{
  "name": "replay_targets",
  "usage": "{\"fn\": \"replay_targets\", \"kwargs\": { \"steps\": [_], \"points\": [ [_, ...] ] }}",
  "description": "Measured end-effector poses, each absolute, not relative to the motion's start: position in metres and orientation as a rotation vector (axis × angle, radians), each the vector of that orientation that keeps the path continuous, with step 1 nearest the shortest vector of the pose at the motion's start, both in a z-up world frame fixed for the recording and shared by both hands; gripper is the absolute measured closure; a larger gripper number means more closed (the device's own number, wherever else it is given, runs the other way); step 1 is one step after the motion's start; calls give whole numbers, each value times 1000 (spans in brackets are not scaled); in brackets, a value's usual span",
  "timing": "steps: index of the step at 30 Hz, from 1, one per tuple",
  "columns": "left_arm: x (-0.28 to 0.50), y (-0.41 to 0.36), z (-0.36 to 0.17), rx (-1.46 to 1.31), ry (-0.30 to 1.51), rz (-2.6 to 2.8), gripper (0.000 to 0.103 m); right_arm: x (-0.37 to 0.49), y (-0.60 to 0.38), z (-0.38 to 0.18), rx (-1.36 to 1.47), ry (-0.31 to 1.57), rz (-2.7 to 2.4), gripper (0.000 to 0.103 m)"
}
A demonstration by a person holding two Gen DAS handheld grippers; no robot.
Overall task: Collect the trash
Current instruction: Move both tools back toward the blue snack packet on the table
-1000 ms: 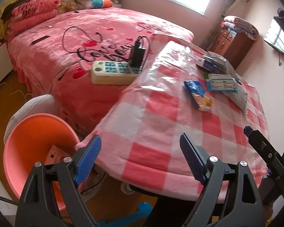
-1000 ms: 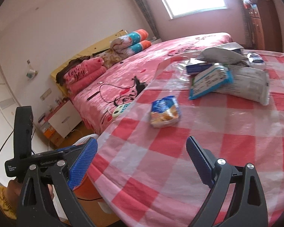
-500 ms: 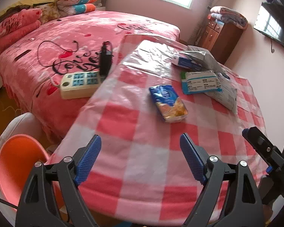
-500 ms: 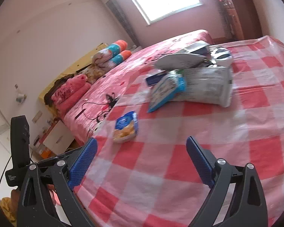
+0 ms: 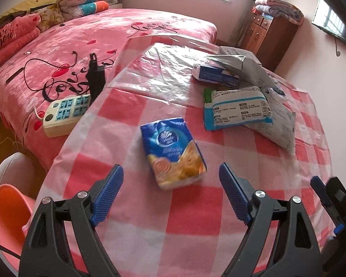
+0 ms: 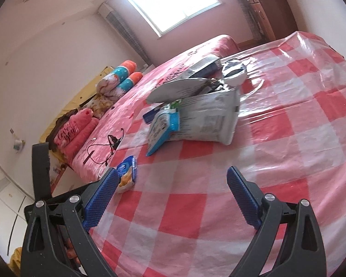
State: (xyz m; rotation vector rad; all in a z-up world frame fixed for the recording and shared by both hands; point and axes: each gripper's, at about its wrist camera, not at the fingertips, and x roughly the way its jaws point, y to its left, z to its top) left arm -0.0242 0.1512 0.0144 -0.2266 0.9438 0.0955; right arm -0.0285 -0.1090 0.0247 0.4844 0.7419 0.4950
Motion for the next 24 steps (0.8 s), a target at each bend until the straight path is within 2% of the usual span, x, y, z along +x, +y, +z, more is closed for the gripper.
{"fn": "replay_targets", "kwargs": {
  "steps": [18,24],
  "points": [
    [5,149,-4,-192,959,187,20,-22,-127,22,532,751,483,9],
    [8,144,-4,-136,944,224,35,-22,-129,20,538,760,482,9]
  ]
}}
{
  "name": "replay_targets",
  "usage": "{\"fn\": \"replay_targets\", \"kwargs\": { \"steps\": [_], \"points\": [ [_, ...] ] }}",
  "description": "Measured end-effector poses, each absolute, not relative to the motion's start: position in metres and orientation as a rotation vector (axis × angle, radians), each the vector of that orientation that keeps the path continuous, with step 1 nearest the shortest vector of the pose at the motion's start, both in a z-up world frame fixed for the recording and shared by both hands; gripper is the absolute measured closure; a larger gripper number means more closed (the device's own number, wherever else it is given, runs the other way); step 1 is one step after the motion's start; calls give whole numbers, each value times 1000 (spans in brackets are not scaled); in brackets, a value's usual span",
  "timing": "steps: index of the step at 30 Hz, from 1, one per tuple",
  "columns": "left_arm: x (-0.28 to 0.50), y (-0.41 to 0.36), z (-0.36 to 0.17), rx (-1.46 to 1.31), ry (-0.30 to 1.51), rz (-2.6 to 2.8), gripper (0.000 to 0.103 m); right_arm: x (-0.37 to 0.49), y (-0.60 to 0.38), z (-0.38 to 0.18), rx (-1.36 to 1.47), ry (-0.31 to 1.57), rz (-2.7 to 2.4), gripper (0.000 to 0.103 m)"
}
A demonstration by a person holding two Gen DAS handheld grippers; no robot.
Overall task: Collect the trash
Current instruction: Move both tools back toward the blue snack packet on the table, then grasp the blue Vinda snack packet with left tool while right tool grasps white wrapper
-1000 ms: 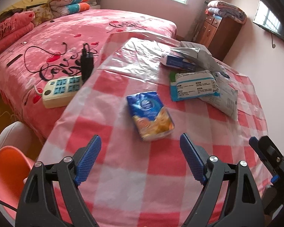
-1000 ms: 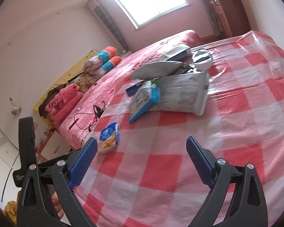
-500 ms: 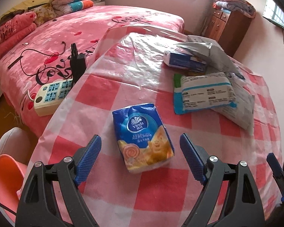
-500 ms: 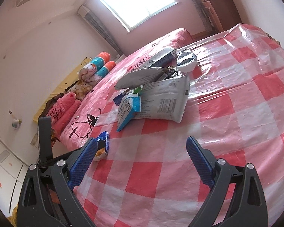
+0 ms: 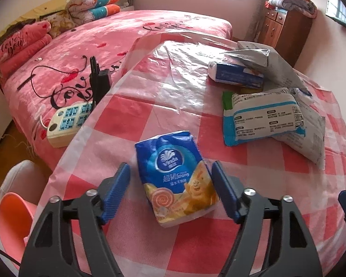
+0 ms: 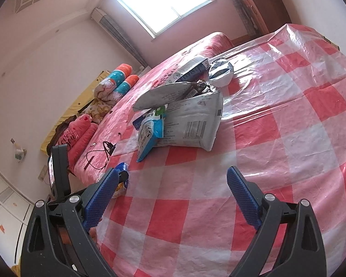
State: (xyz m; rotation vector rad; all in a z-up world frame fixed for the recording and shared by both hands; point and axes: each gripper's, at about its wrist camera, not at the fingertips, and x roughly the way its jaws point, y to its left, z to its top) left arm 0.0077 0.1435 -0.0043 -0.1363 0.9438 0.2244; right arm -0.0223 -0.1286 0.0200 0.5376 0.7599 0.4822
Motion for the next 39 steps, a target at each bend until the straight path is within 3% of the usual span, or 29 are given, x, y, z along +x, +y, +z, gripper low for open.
{"fn": "replay_targets", "kwargs": {
  "steps": [8,14,31,39],
  "points": [
    [7,142,-2,-128,930,219,52,-19,-134,15,555,773,481,9],
    [12,144,1,-153,930,174,60,-16,-138,11,579,788,479,9],
    [21,141,28,-244,850,36,61,5,-147,20,545,851,467,9],
    [12,152,18,-281,858,-3,61,42,-123,48,259,810,459,9]
  ]
}}
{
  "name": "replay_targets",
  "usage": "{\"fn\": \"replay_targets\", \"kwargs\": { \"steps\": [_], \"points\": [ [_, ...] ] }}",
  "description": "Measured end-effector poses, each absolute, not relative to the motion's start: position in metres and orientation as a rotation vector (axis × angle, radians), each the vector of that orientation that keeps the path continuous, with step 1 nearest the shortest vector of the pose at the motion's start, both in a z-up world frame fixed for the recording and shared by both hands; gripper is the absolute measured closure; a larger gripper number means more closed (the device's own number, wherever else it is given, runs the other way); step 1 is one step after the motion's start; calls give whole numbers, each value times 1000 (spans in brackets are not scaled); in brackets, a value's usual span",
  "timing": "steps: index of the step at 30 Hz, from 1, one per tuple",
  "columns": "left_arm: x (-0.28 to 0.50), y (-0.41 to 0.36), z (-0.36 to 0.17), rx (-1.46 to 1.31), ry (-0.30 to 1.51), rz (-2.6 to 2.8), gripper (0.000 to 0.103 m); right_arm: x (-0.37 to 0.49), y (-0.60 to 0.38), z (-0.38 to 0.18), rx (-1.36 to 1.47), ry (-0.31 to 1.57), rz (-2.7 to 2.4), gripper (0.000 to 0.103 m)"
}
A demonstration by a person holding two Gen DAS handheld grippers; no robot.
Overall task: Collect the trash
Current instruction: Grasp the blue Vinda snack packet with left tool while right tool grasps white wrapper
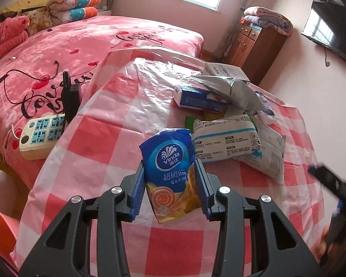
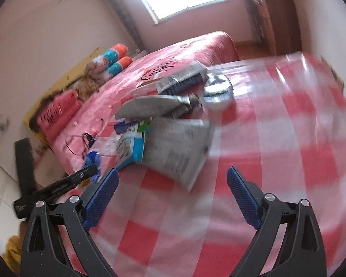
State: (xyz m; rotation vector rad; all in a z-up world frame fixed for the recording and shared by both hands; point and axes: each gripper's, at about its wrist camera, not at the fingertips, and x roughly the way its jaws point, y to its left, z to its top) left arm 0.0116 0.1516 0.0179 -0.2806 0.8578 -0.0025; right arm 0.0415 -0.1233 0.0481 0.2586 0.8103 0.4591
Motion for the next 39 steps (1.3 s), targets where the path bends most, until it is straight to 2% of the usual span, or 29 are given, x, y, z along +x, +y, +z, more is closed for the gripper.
{"fn": "replay_targets", "kwargs": {
  "steps": [6,16,26,28,31,36,39],
  "points": [
    [2,163,13,-281,854,-18,61,83,-76,62,-45,731,481,9],
    [-6,179,0,-273,881,-34,61,140,-2,38,-442,726,478,9],
    [-11,187,-4,-262,870,-45,61,173,21,25,-541,724,488,10],
    [-11,186,-5,-265,868,-51,61,176,22,21,-532,750,536,39],
    [-9,186,-5,-270,866,-60,61,177,22,17,-514,779,572,52],
    [-9,183,-5,-278,865,-77,61,170,12,19,-456,838,614,66],
    [-11,182,-5,-283,867,-86,61,152,8,20,-444,867,644,69]
  ]
}}
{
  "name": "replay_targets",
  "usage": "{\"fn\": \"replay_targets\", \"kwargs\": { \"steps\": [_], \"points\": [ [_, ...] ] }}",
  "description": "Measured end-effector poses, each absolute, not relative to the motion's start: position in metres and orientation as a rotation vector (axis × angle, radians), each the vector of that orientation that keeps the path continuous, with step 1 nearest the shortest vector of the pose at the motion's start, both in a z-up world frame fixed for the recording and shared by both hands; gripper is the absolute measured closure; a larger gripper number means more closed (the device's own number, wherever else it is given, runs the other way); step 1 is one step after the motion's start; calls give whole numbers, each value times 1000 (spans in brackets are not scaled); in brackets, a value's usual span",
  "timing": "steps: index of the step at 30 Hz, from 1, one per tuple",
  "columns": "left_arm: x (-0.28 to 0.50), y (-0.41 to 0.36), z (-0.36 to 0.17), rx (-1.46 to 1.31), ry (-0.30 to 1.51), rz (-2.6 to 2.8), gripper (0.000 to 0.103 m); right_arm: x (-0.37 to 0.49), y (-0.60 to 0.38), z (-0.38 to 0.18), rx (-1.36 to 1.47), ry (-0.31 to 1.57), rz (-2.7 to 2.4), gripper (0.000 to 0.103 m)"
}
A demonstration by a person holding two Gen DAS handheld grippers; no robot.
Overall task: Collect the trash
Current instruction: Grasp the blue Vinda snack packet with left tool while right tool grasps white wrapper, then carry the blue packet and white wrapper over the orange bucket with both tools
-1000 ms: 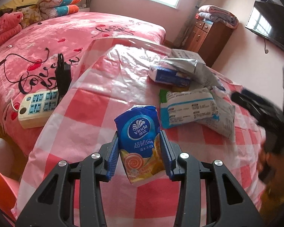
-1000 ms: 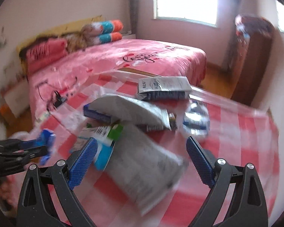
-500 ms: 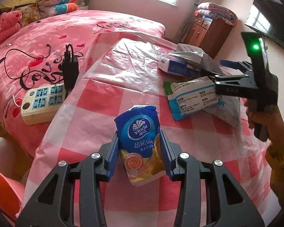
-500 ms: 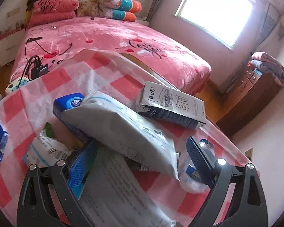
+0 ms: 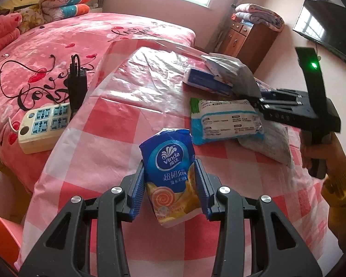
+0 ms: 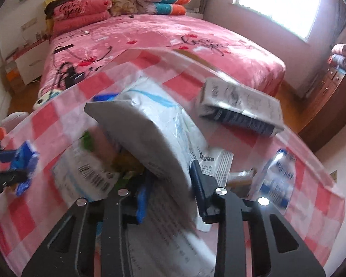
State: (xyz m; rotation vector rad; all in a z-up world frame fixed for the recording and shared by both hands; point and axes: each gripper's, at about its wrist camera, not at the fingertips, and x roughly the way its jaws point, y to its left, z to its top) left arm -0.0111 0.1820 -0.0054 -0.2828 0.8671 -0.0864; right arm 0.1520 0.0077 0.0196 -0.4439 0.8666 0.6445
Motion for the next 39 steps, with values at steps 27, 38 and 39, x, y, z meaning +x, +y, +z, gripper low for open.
{"fn": "replay_targets", "kwargs": {
  "steps": [27,38,39],
  "points": [
    [-69,148,3,-267,886,-200,61,-2,-62,50,45,810,552,74],
    [-101,148,15,-258,855,-216,61,-51,-60,52,137,817,588,74],
    [-105,150,16,-260,852,-215,61,-55,-59,52,143,817,595,75]
  ]
}}
